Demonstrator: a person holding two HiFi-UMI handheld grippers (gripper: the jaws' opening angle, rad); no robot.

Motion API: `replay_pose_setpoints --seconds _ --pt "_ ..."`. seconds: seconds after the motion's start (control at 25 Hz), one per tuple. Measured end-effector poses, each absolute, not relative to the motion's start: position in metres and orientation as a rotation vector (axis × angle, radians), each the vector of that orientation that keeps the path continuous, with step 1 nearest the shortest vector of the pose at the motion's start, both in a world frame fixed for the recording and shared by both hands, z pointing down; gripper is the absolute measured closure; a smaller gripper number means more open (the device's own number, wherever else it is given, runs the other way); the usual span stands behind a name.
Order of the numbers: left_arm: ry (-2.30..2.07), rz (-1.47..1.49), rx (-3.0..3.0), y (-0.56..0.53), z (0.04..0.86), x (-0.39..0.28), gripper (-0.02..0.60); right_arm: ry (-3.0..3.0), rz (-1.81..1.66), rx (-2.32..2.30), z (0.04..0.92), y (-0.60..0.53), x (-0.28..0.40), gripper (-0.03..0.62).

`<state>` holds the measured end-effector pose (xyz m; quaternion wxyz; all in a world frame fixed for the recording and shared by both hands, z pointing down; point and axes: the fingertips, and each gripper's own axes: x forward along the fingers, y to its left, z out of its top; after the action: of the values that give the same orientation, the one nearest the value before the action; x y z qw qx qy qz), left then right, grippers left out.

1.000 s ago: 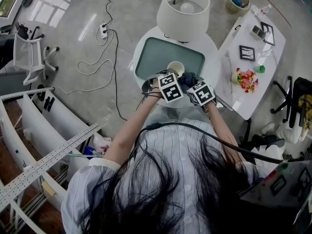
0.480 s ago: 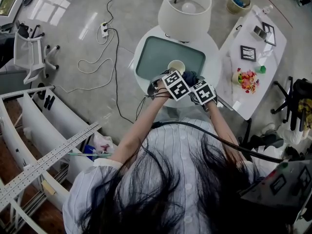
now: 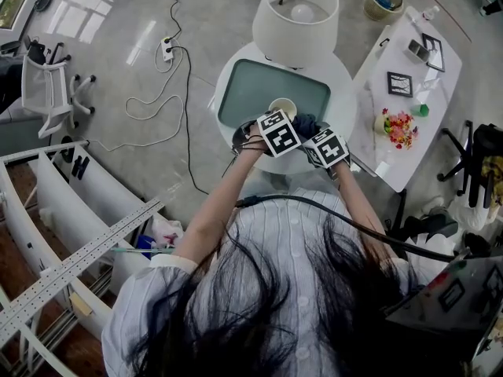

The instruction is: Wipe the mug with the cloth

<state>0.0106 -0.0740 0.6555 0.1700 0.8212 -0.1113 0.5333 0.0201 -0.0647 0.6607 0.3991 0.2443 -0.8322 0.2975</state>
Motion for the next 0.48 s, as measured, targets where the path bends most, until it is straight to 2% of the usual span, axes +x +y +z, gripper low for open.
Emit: replay_pose_setpoints --seconds 0.48 --pt "0.069 1.725 2.420 -0.060 0.656 -0.006 0.549 -2.106 0.741 0.588 0.661 -0.063 0.020 0.500"
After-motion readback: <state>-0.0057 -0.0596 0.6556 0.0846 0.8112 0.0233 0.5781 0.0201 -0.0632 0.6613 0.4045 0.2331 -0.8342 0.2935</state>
